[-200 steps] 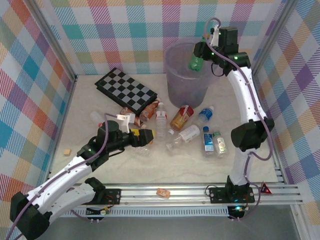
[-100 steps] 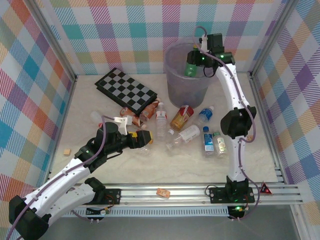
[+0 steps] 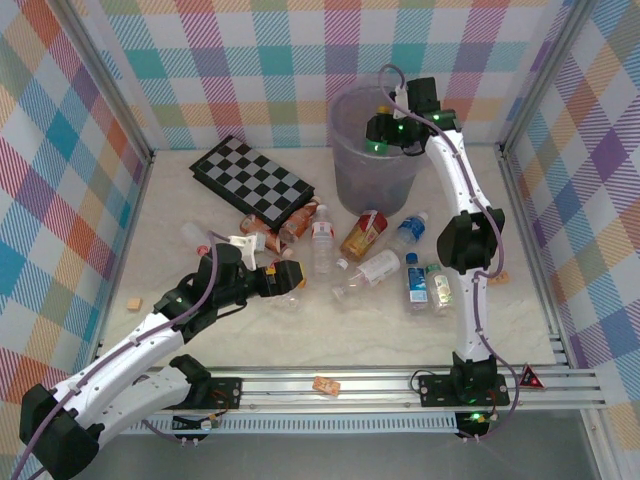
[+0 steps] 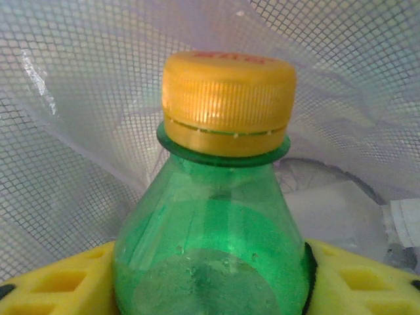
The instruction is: Put the plastic bottles in the bin
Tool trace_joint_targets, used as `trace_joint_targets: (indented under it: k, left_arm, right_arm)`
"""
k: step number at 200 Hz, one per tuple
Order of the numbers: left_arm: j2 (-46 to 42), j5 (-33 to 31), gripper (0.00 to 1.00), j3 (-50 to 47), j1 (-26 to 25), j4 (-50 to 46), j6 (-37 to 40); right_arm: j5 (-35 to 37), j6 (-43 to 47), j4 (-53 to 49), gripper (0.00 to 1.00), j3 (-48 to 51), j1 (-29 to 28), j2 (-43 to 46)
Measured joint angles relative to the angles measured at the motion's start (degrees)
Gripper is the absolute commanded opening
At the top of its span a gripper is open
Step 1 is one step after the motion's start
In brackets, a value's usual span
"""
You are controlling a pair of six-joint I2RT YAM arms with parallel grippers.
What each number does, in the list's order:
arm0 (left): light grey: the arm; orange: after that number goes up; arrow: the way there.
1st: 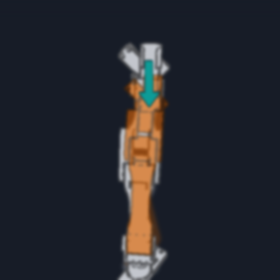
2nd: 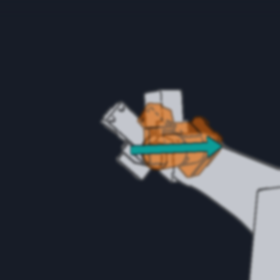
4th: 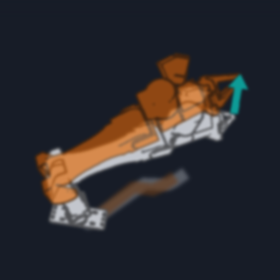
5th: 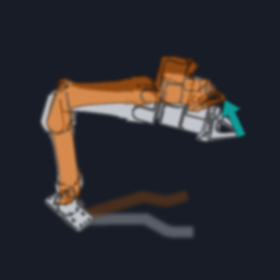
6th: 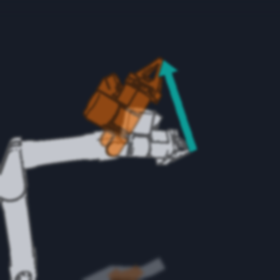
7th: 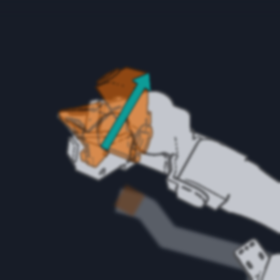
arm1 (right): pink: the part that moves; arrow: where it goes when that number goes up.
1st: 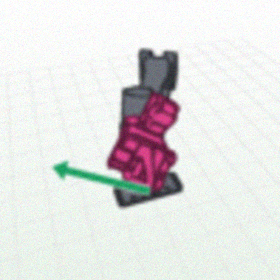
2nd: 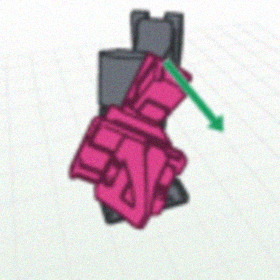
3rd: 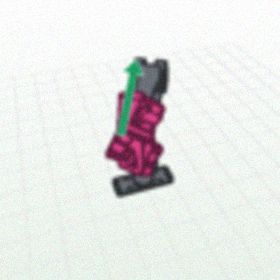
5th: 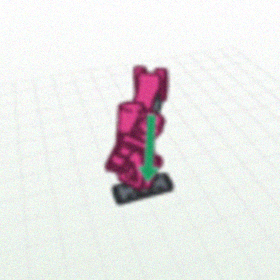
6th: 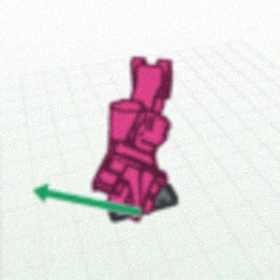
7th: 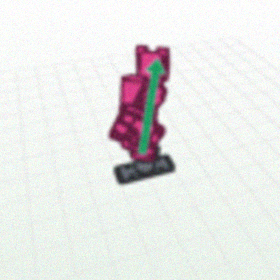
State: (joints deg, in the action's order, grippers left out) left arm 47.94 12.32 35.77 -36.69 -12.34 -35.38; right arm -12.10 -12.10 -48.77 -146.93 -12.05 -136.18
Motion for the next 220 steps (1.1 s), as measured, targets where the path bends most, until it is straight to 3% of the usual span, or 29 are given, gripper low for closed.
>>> trace_joint_targets:
  k: [48, 107, 167, 190, 220]
  left_arm:
    - [0.5, 0.0, 1.0, 0.0, 0.0, 0.0, 0.0]
    - [0.7, 0.0, 1.0, 0.0, 0.0, 0.0, 0.1]
    - [8.1, -2.4, 1.0, 4.1, -0.1, -4.2, 1.8]
    - [12.3, -4.5, 0.99, 8.2, -0.8, -6.0, 3.3]
    - [19.1, -9.2, 0.96, 15.4, -3.5, -9.2, 4.9]
  right_arm:
    - [-0.4, 0.5, -0.2, 0.82, -0.6, 0.1, 0.0]
    - [-0.6, 0.6, -0.7, 0.85, -2.0, 0.4, 1.6]
    - [-4.0, -0.7, -1.7, 0.86, -1.3, 3.0, 13.0]
    - [-5.0, -1.3, -1.8, 0.89, 4.5, 3.9, 21.1]
    - [-5.8, -2.2, -0.7, 0.91, 22.0, 4.3, 34.3]
